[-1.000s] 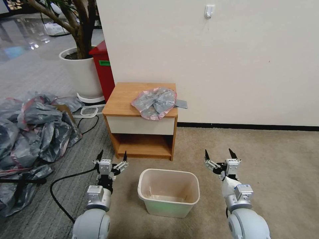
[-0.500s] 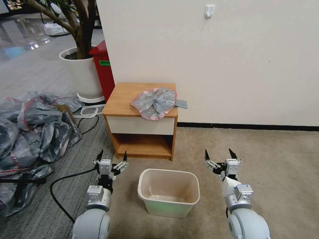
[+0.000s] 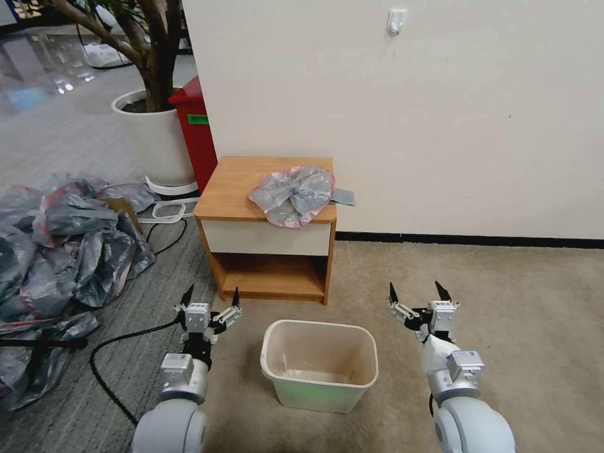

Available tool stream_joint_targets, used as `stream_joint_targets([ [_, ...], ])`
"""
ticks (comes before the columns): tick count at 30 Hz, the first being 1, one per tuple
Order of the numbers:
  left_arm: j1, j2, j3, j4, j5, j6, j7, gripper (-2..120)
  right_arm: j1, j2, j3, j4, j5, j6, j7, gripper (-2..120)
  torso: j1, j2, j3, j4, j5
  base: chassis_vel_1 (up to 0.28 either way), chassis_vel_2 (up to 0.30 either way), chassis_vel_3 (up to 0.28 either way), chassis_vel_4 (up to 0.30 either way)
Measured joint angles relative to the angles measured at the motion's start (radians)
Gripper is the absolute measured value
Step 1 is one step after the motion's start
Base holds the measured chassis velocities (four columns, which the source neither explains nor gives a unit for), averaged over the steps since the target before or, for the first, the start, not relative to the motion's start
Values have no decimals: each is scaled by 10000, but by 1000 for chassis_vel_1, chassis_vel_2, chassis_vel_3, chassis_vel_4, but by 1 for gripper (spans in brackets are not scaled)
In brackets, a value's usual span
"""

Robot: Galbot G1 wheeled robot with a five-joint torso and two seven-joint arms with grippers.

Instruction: Pick up the garbage bag from the table and place it over the trash can.

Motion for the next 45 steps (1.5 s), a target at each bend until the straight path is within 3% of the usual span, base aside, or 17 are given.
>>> stream_joint_targets([
  [4,291,65,-30,-397,-89,184,-76,100,-199,93,23,406,94,-163,12,100,0,0,0,0,0,0,0,0,0],
  [8,1510,332,-155,-2087,-466,976,-406,100,-1119,532,139,2323,547,-940,80,100,0,0,0,0,0,0,0,0,0],
  [9,1510,332,-155,-2087,-466,976,-406,100,-1119,532,139,2323,547,-940,80,100,0,0,0,0,0,0,0,0,0],
  [11,2029,447,-214,-2802,-633,1308,-550,100,-1461,690,179,3033,717,-1216,101,100,0,1,-1,-1,-2,0,0,0,0],
  [13,2519,557,-263,-3454,-791,1613,-682,100,-1422,730,37,2698,1106,-1189,148,100,0,0,-1,2,5,0,0,0,0],
  [17,3147,988,-626,-3659,-1395,1929,-1001,100,-1251,725,77,2143,1452,-1145,217,100,-1,0,0,1,1,0,0,0,0],
  [25,3187,1425,-967,-3664,-1802,1957,-1188,100,-787,225,-71,1357,2154,-812,290,100,0,0,0,-1,0,0,0,0,0],
  [26,3183,1503,-946,-3647,-1818,1935,-1216,100,-386,102,-312,1095,3285,-868,379,100,0,0,0,-1,-1,0,0,0,0],
  [27,3183,1503,-946,-3647,-1818,1935,-1216,100,-386,102,-312,1095,3285,-868,379,100,0,0,0,-1,-1,0,0,0,0],
  [30,3189,1586,-964,-3630,-1829,1849,-1226,100,539,-95,-647,519,5591,-1252,784,100,0,0,0,0,0,0,0,0,0],
  [31,3189,1586,-964,-3630,-1829,1849,-1226,100,539,-95,-647,519,5591,-1252,784,100,0,0,0,0,0,0,0,0,0],
  [34,3209,1663,-1067,-3616,-1830,1714,-1238,100,2173,-283,-632,-422,8234,-1781,1169,100,0,0,1,0,2,0,0,0,0],
  [35,3209,1663,-1067,-3616,-1830,1714,-1238,100,2173,-283,-632,-422,8234,-1781,1169,100,0,0,1,0,2,0,0,0,0],
  [38,3311,1731,-1117,-3605,-1829,1599,-1240,100,3971,-469,-575,-1259,11171,-2166,1913,100,0,0,1,1,1,0,0,0,0],
  [45,3457,1753,-1305,-3594,-1873,1310,-1249,100,5769,-754,-900,-2642,13087,-2201,2815,100,0,0,2,-1,1,0,0,0,0],
])
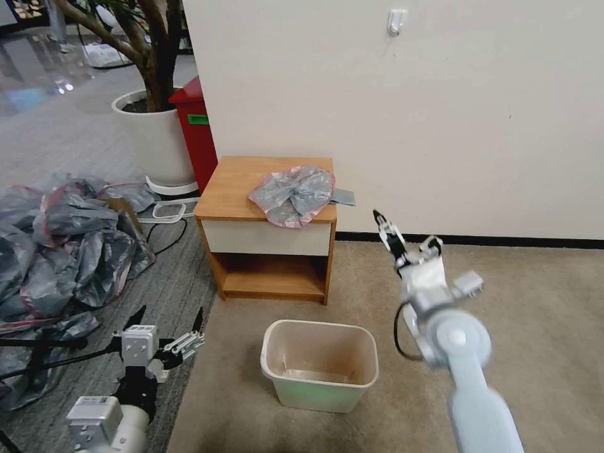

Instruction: Pick up the garbage bag from the table and place it over the trash can.

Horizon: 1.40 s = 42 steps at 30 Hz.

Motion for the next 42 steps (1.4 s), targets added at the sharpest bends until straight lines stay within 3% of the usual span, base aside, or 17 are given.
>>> stream_joint_targets([
  [13,163,-214,-74,10,-107,-157,-4,100,2233,657,-330,-2985,430,275,299,99,-1,0,-1,1,-1,0,0,0,0],
  [20,148,-276,-75,14,-140,-148,34,100,2630,815,-341,-3642,426,286,234,93,0,0,-1,0,-1,0,0,0,0],
  [24,175,-387,-67,16,-113,-147,71,100,2896,894,-386,-4077,503,273,166,76,0,0,-1,0,-1,0,0,0,0],
  [27,183,-401,-73,16,-100,-145,88,100,2936,927,-383,-4135,505,266,110,71,0,0,-1,0,-1,0,0,0,0],
  [29,195,-424,-83,16,-46,-138,162,100,2995,980,-374,-4198,520,254,35,58,-1,0,-2,0,-1,0,0,0,0],
  [31,198,-431,-82,16,-29,-138,174,100,3003,987,-373,-4205,522,253,29,55,0,0,-2,0,-1,0,0,0,0],
  [33,224,-464,-53,17,108,-145,223,100,3048,1011,-361,-4212,523,252,4,44,0,0,-2,0,-1,0,0,0,0],
  [42,232,-482,-19,17,179,-158,249,100,3166,1117,-293,-4252,513,254,-11,16,0,0,-2,0,-1,0,0,0,0],
])
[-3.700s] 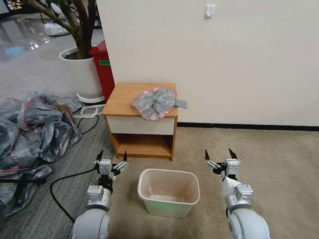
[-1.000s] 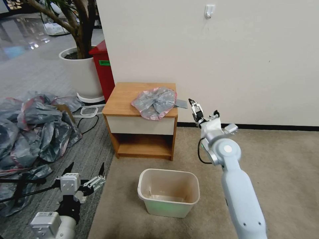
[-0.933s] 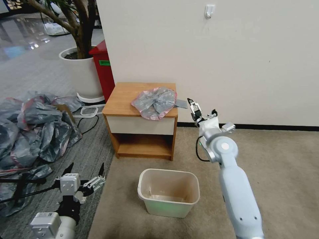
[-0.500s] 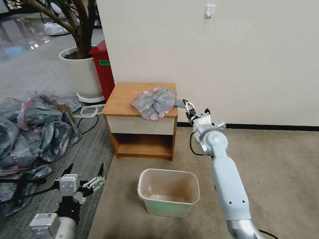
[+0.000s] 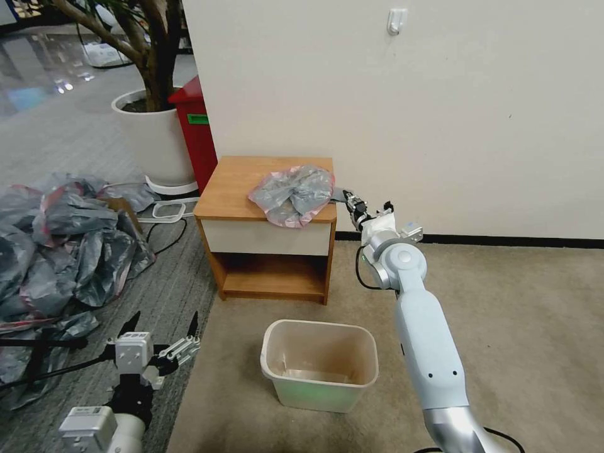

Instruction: Pick up the garbage bag from the table and place it over the trash can.

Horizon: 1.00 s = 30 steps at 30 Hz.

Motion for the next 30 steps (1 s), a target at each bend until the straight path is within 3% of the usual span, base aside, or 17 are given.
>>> stream_joint_targets([
  [4,7,-16,9,0,6,-6,1,100,-11,31,23,35,-10,13,0,0,0,0,0,0,0,0,0,0,0],
  [13,-1,41,12,0,-7,-9,3,100,-911,-195,-310,1536,57,106,373,0,0,0,0,1,0,0,0,0,0],
  [30,-70,176,115,0,-46,42,4,100,-3975,-1471,-1262,4901,406,475,1014,0,0,0,-1,0,2,0,0,0,0],
])
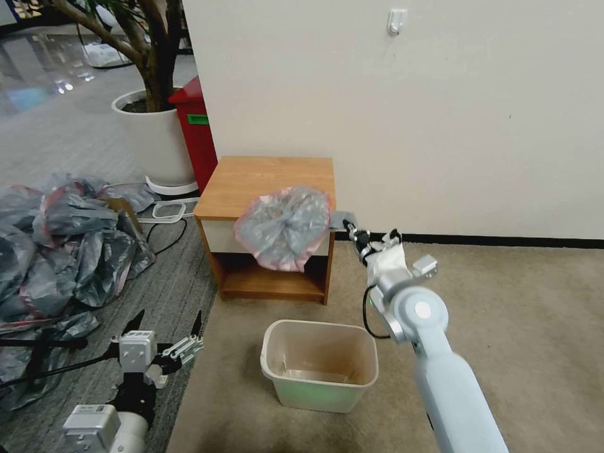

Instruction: Pick up the garbage bag from the table and place it over the trash can.

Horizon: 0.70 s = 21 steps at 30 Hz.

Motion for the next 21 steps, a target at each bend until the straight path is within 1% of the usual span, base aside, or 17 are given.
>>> stream_joint_targets([
  [2,0,22,-4,0,-6,1,0,100,-494,-177,-177,592,77,59,139,0,0,0,0,-1,-1,0,0,0,0],
  [3,0,22,-4,0,-6,1,0,100,-494,-177,-177,592,77,59,139,0,0,0,0,-1,-1,0,0,0,0],
  [7,20,114,-69,0,-5,-24,0,100,-1659,-597,-607,1714,-113,85,203,0,0,0,-1,0,-1,0,0,0,0],
  [8,20,114,-69,0,-5,-24,0,100,-1659,-597,-607,1714,-113,85,203,0,0,0,-1,0,-1,0,0,0,0],
  [11,32,216,-147,0,-8,-41,1,100,-2628,-843,-850,2257,-529,59,216,0,0,0,-1,0,-1,0,0,0,0],
  [13,30,231,-156,0,-12,-41,1,100,-2774,-887,-872,2328,-582,25,258,0,0,1,-1,-1,-2,0,0,0,0],
  [16,3,256,-150,0,-28,-40,1,100,-3369,-1252,-919,2662,-707,-164,619,0,0,0,0,0,-1,0,0,0,0],
  [17,3,256,-150,0,-28,-40,1,100,-3369,-1252,-919,2662,-707,-164,619,0,0,0,0,0,-1,0,0,0,0],
  [21,-49,250,-104,0,-40,-22,1,100,-3980,-1696,-851,2987,-889,-347,732,0,0,1,0,0,-2,0,0,0,0],
])
